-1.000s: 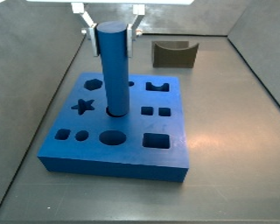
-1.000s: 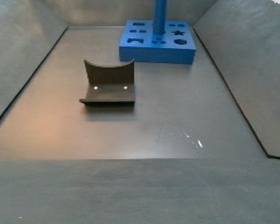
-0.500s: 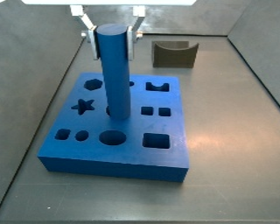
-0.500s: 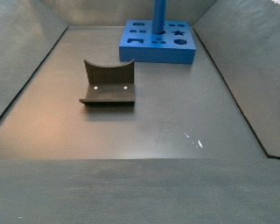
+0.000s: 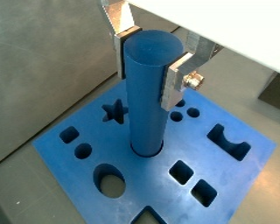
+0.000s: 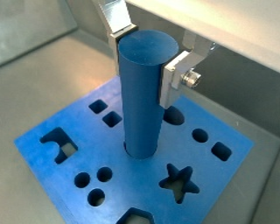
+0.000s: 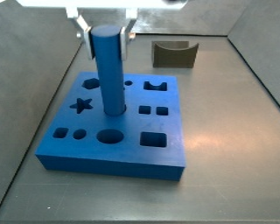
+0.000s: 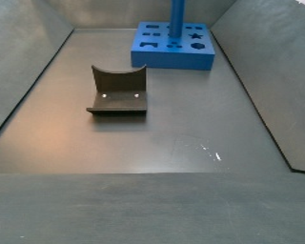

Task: Insert the round object.

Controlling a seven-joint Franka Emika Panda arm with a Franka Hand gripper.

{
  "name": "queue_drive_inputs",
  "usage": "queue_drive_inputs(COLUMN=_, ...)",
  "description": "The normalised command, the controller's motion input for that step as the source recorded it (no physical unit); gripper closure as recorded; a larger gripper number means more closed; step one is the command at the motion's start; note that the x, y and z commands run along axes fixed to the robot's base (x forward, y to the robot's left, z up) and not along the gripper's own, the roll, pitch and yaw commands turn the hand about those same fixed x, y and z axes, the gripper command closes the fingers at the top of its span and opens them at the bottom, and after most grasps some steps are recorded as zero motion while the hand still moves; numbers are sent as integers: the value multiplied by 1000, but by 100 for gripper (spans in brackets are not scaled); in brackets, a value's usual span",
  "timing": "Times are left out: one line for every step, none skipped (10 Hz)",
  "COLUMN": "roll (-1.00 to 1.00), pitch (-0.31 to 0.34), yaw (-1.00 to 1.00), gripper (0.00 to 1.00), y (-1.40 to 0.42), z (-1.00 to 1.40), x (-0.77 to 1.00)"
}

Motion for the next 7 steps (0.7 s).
queue_drive_inputs(roll=-26, pitch=-10, yaw=-43, gripper=100, y=46, z=-369, x=46)
queue_drive_inputs(roll=-1, pitch=-59, yaw=-14, gripper=100, y=0, z=-503, x=66)
queue_drive_inputs(roll=0, pitch=-90, yaw=-11, gripper=100, y=0, z=-546, x=0)
queue_drive_inputs(roll=0, pitch=-76, yaw=0, gripper=100, y=11, z=-420, x=0)
queue_drive_inputs(roll=0, pitch=-43, yaw=-46, gripper=100, y=0, z=-220, x=0)
queue_drive_inputs(roll=-56, pitch=-40, yaw=0, gripper=100, y=14, z=-89, x=0)
queue_drive_inputs(roll=0, pitch=0, yaw=0, gripper=100, y=0, z=0, x=0)
